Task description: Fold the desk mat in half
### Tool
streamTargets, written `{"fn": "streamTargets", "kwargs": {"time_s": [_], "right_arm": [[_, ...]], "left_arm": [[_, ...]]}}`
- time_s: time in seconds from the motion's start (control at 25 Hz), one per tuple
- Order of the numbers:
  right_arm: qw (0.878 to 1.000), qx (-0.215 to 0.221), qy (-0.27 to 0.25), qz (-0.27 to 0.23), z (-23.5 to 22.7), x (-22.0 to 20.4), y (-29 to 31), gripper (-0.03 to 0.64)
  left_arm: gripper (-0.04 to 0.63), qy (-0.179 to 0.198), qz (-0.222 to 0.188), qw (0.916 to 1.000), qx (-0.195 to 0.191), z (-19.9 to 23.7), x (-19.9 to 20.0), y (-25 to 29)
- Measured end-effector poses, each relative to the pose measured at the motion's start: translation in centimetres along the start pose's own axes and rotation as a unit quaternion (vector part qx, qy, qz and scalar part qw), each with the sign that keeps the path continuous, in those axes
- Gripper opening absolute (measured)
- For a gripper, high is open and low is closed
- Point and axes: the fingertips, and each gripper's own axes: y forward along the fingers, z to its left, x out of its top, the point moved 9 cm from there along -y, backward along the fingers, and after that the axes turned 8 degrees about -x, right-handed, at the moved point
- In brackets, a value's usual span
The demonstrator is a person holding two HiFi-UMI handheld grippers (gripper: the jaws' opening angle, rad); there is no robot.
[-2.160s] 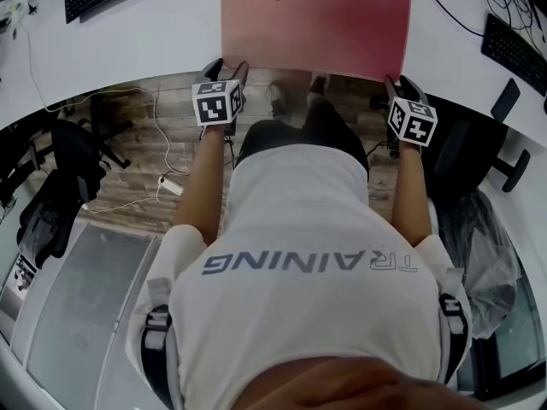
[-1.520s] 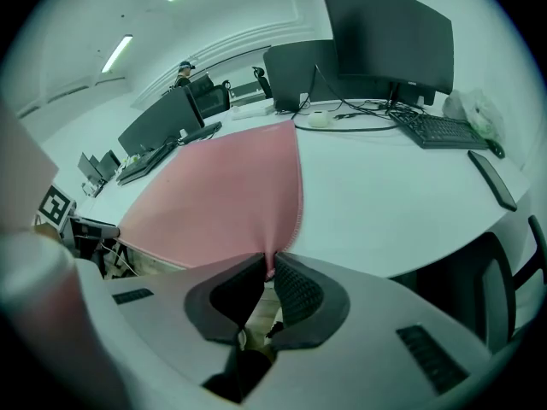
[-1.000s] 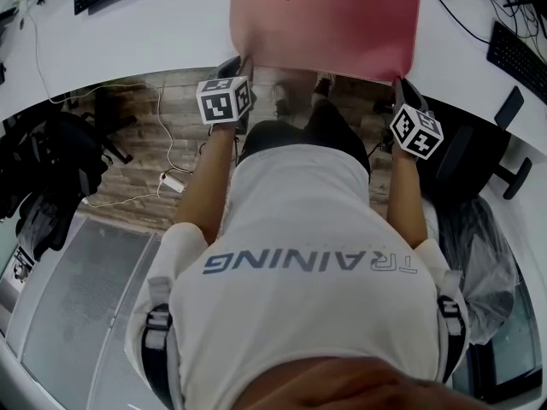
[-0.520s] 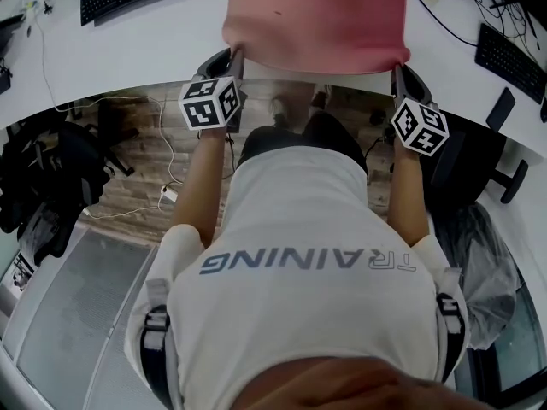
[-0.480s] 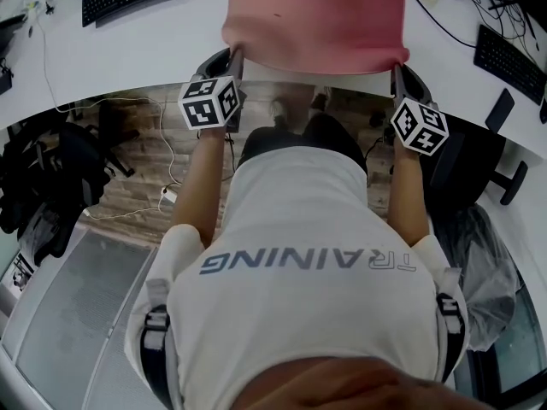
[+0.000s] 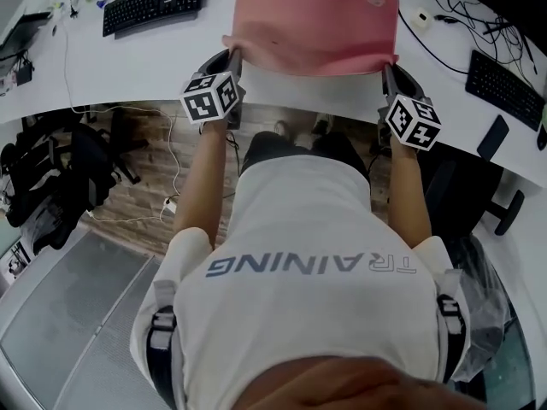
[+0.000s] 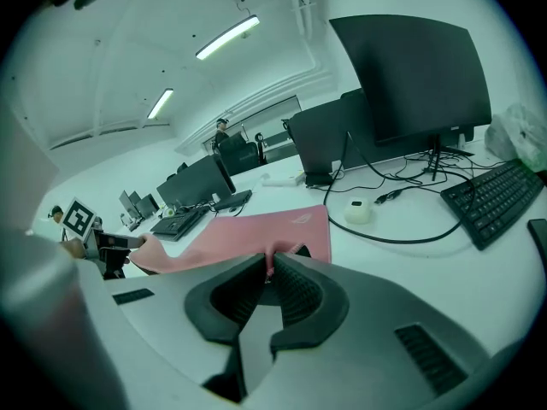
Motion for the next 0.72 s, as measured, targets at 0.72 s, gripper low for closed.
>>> {"fn": "streamTargets", "kwargs": {"time_s": [0.72], "right_arm": [[1.000, -0.013, 0.014, -0.004, -0.2, 3.8, 4.1, 0.049]], "left_arm": [[0.066, 0.001, -0.007, 0.9999, -0.009, 1.6, 4.8, 4.3]]}}
